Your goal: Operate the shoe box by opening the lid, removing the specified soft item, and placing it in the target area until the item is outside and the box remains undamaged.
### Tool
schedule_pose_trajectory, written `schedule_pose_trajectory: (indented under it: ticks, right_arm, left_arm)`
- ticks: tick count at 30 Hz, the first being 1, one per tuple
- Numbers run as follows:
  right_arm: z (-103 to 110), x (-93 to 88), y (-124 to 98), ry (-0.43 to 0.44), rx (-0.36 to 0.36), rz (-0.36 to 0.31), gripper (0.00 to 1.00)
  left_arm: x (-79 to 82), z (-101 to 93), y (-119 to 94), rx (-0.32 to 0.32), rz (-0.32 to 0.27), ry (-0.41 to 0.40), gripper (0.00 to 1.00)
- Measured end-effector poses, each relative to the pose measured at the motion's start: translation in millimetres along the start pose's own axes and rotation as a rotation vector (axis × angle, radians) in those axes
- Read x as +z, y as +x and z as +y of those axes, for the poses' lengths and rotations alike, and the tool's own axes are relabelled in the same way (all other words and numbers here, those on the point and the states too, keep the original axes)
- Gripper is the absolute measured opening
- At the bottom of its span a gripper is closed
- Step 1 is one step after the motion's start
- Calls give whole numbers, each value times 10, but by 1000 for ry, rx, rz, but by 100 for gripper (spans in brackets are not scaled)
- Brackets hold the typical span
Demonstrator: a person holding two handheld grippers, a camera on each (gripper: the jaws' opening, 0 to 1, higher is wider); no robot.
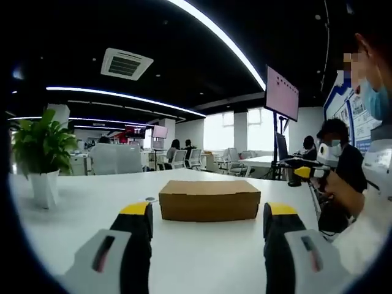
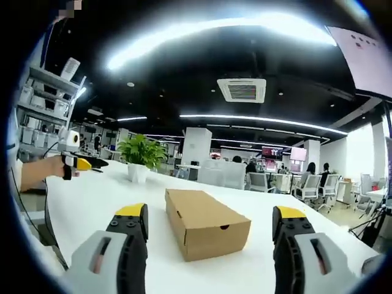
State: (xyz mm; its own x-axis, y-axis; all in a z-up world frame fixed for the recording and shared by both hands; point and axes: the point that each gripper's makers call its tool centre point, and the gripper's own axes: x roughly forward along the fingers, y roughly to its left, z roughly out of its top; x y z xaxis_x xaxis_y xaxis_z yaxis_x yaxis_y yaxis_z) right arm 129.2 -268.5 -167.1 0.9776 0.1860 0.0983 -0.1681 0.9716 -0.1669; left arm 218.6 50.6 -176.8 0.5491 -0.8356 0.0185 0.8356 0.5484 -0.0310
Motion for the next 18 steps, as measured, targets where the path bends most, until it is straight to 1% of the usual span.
schedule_pose_trajectory:
  ticks: [2,3,5,6,7,9,10,11,12,13,14,15,16,18]
  right_arm:
    - [5,41,17,7,3,-7,90]
    - [11,64,22,17,6,-16,91]
    - [21,95,30,27,10,-27,92]
    - [33,104,35,28,12,-26,92]
    - [41,105,35,28,14,-26,92]
    - [72,90,38,20,17,-12,92]
    - [67,79,36,17,8,-5,91]
    - [64,71,35,15,5,0,89]
    - [63,70,40,6,6,5,89]
    - [67,68,39,-6,8,29,89]
    - [71,90,27,-23,6,34,88]
    - [43,141,4,-70,-13,24,88]
    - [40,167,-9,-87,-21,13,88]
    - [63,162,-17,-78,-13,11,87]
  left_arm:
    - [48,-28,38,-15,-13,-8,76]
    - [87,-23,45,-4,-33,2,75]
    - [112,-41,50,-6,-40,32,71]
    - [101,-80,54,-19,-29,32,71]
    - [67,-116,54,-33,-4,24,71]
    - [37,-132,45,-25,12,34,72]
    - [8,-118,32,-13,26,52,72]
    - [-13,-99,23,-3,38,54,72]
    - [-32,-78,10,7,41,43,73]
    - [-50,-64,-5,15,34,22,74]
    - [-71,-67,-15,15,31,-8,75]
    - [-108,-75,-31,7,30,-29,75]
    - [-136,-60,-39,11,25,-36,76]
    - [-167,-33,-31,16,28,-40,76]
